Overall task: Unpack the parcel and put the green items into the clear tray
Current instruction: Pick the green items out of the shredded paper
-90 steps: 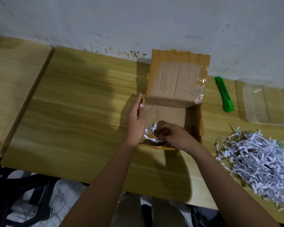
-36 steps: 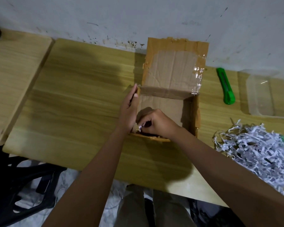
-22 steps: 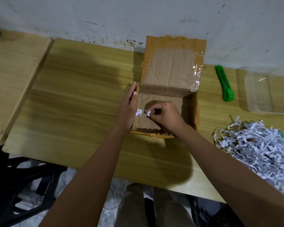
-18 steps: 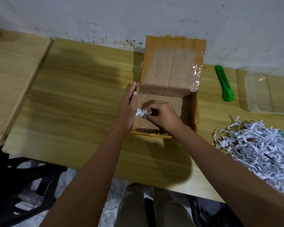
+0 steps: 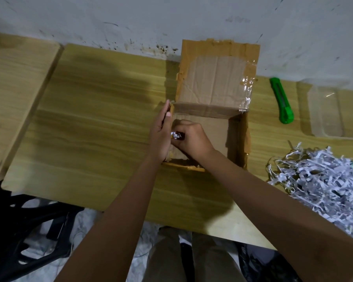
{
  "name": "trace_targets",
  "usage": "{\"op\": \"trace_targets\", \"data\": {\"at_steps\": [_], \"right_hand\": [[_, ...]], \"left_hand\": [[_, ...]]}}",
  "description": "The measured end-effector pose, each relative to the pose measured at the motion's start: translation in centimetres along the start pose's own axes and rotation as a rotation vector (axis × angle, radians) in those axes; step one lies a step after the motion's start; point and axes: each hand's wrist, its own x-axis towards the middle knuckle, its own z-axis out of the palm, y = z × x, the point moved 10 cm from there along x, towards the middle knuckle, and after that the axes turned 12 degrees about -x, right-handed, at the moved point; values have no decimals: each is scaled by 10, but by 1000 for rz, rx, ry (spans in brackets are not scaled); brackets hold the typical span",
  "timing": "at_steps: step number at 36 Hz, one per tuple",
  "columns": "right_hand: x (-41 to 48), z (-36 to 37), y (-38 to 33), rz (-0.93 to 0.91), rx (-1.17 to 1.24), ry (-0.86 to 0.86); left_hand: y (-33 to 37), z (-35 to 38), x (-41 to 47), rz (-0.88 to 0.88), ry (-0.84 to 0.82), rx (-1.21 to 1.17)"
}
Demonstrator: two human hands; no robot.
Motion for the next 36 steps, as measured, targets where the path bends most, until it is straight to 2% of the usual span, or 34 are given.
{"op": "trace_targets", "data": {"at_steps": [18,29,36], "right_hand": [[-1,-2,-6,-46,0,10],[1,0,3,22,84,-20],[-13,-28,23,191,222,112]], "left_hand": [[4,1,-2,15,-35,-37],[3,-2,1,48,-14,-14],[9,-5,4,79,1,62]]}}
